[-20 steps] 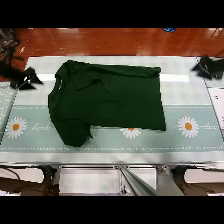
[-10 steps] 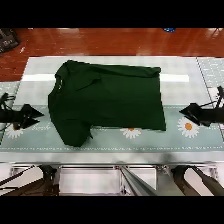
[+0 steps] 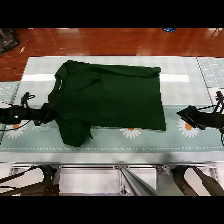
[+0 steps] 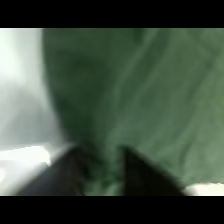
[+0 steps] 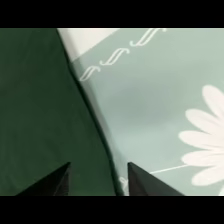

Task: Fold the shirts.

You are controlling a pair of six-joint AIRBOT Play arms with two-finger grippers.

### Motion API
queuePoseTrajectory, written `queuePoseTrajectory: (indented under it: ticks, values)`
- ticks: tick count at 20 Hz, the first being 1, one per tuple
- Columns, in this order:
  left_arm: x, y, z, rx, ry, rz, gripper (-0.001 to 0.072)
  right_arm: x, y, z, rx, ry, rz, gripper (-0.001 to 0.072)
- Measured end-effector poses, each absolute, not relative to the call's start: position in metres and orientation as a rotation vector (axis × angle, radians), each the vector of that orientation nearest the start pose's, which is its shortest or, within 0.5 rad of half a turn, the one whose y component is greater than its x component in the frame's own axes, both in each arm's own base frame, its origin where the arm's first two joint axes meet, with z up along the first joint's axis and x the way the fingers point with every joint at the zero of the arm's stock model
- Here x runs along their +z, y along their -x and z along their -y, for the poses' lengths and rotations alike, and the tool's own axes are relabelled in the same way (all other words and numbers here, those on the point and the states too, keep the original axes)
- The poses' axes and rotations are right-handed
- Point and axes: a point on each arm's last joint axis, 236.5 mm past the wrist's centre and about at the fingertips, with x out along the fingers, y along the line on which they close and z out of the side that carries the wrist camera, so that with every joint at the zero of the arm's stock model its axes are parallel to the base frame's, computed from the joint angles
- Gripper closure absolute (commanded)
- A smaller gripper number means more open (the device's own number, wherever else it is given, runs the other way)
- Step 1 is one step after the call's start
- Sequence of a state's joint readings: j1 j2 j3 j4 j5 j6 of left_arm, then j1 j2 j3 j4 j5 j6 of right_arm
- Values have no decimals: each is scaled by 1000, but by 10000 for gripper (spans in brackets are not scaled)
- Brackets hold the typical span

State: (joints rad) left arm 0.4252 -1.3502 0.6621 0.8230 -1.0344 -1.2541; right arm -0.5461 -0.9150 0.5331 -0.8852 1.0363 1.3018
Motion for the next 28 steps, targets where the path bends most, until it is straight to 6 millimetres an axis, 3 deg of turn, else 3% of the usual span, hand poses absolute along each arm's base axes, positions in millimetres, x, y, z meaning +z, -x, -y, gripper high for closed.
queuePoseTrajectory:
  ticks: [4, 9, 11, 14, 15, 16, 17, 19, 21, 23, 24, 26, 28]
  values:
    - [-104, -304, 22, -121, 849, -1404, 690, -53, -259, 27, -85, -799, -1183, 299]
    - [-89, -312, 27, -182, 839, -1400, 690, -82, -234, -3, -30, -820, -1342, 300]
    - [-87, -313, 28, -190, 838, -1397, 689, -93, -232, -17, -2, -836, -1395, 304]
    - [-84, -315, 30, -199, 851, -1390, 690, -100, -249, -37, 49, -864, -1423, 307]
    - [-83, -316, 31, -201, 854, -1388, 690, -102, -258, -45, 71, -868, -1433, 372]
    - [-83, -317, 31, -202, 856, -1385, 689, -105, -268, -52, 90, -857, -1443, 561]
    - [-82, -318, 31, -205, 858, -1382, 690, -107, -278, -57, 106, -840, -1447, 690]
    - [-75, -323, 30, -217, 850, -1370, 690, -100, -308, -71, 170, -795, -1422, 691]
    - [-51, -343, 26, -242, 835, -1306, 690, -67, -346, -86, 266, -751, -1352, 691]
    - [-1, -375, 21, -300, 815, -1179, 690, -7, -395, -93, 363, -688, -1223, 691]
    - [33, -396, 17, -324, 799, -1084, 691, 33, -419, -94, 399, -643, -1145, 691]
    - [125, -431, 11, -392, 725, -866, 691, 122, -455, -90, 444, -532, -975, 691]
    - [223, -444, 10, -444, 607, -660, 690, 217, -468, -83, 456, -405, -794, 691]
